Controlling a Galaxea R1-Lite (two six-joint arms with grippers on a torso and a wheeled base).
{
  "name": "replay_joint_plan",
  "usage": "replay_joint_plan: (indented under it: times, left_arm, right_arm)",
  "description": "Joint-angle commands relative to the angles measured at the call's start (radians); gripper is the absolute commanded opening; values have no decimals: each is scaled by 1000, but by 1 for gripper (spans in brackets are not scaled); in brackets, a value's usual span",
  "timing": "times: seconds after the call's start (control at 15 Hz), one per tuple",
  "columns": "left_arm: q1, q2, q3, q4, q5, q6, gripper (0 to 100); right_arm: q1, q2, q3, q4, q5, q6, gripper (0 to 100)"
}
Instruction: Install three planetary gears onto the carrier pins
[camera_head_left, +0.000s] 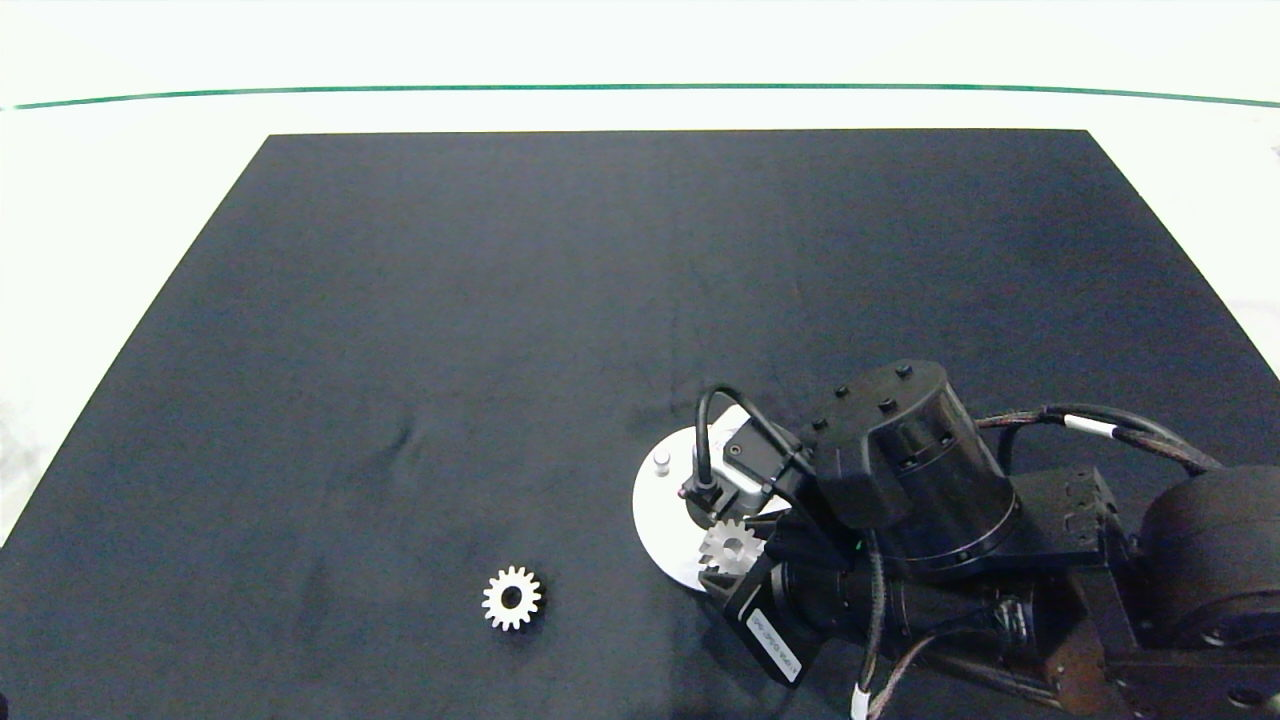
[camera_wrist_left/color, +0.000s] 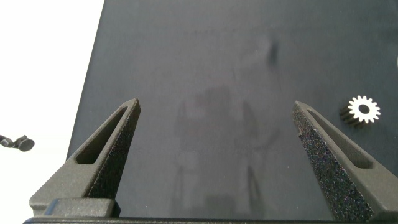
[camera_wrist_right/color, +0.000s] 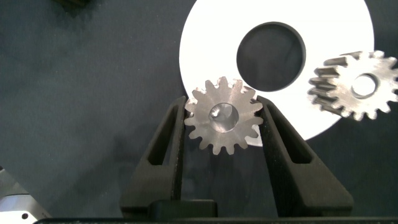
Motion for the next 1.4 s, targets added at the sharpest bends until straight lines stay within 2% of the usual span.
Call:
replay_joint_plan:
  times: [0.07,0.73,0.87,1.33,1.4]
  left_arm:
    - [0,-3,-1,1,1,1,100]
    - [-1,-26,14,1,1,1,100]
    - [-3,-27,18,1,1,1,100]
    - [-1,-35,22,1,1,1,100]
    - [-1,-35,24,2,1,1,100]
  right_arm:
    - [14,12,-8,1,-2,-1,25]
    - [17,23,-7,1,-20,-1,25]
    - [16,22,-4,4,-32,-1,25]
    - [14,23,8,9,-34,-4,25]
    - [16,23,8,9,-43,-4,25]
